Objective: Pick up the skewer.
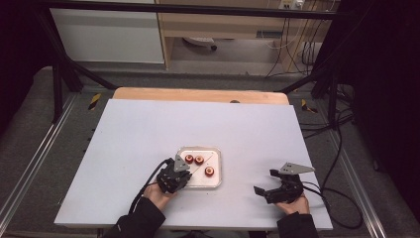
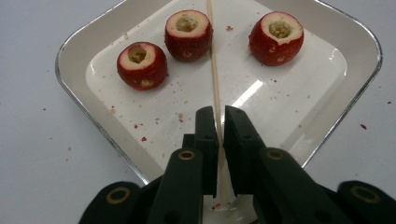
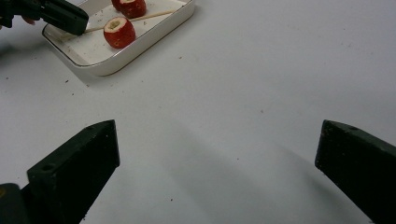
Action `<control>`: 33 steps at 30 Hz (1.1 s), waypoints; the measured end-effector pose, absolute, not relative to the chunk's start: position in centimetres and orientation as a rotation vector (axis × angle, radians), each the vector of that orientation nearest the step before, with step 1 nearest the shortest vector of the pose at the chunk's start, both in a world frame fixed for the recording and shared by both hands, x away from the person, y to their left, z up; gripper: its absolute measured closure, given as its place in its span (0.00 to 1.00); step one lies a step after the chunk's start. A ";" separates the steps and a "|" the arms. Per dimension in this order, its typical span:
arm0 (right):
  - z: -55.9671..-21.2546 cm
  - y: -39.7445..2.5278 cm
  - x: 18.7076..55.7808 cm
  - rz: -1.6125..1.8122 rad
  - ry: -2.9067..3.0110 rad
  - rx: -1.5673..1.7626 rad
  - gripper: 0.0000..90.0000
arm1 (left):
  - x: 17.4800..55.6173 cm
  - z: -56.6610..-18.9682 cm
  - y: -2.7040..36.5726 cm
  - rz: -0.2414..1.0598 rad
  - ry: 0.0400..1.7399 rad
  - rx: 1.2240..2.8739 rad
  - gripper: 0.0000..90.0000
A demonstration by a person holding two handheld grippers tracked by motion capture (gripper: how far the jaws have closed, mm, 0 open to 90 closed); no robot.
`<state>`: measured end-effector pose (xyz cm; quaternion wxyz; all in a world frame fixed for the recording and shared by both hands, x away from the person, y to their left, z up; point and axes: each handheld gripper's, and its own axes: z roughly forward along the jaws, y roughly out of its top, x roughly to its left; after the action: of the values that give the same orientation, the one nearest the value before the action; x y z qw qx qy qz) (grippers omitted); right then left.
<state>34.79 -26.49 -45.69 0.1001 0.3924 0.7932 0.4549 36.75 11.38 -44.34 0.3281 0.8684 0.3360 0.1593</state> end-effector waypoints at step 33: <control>-45.6 -26.4 34.8 1.351 2.347 1.140 0.01 | 36.2 -42.5 13.7 0.367 0.846 2.091 0.99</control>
<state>34.77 -26.41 -45.65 0.1015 0.3859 0.7948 0.4573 36.15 13.72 -42.46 0.4151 0.8323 0.3369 0.1462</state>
